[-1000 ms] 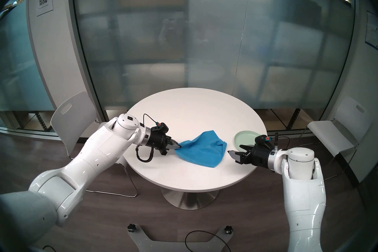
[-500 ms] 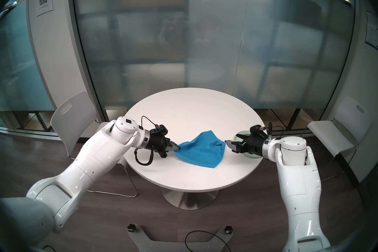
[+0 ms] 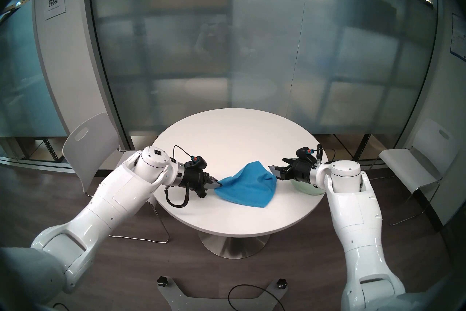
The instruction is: Fold the napkin in half twice and place it beside the plate
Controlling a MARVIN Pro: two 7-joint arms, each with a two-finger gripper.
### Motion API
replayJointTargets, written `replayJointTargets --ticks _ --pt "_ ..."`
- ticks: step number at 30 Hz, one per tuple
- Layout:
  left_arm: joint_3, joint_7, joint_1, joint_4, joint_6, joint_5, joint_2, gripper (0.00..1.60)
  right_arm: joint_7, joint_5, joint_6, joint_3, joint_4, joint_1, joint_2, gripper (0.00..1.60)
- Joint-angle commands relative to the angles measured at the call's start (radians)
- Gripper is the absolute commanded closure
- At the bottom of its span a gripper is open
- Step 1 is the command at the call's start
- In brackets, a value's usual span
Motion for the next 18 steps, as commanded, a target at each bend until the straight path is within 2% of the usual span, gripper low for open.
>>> replayJointTargets --ticks 1,9,18 --pt "0.009 -0.031 0.034 -0.103 0.011 -0.01 0.022 1.6 -0.004 0.008 -0.03 -0.024 0.058 0.117 -0.004 0.0" --pt "0.006 -0.054 0.087 -0.22 0.048 -0.017 0.066 1.6 0.02 -0.001 -0.058 -0.071 0.184 0.188 0.002 0.0" --pt "-0.016 -0.055 0.143 -0.311 0.094 -0.021 0.114 1.6 0.068 -0.014 -0.104 -0.131 0.314 0.268 -0.003 0.0"
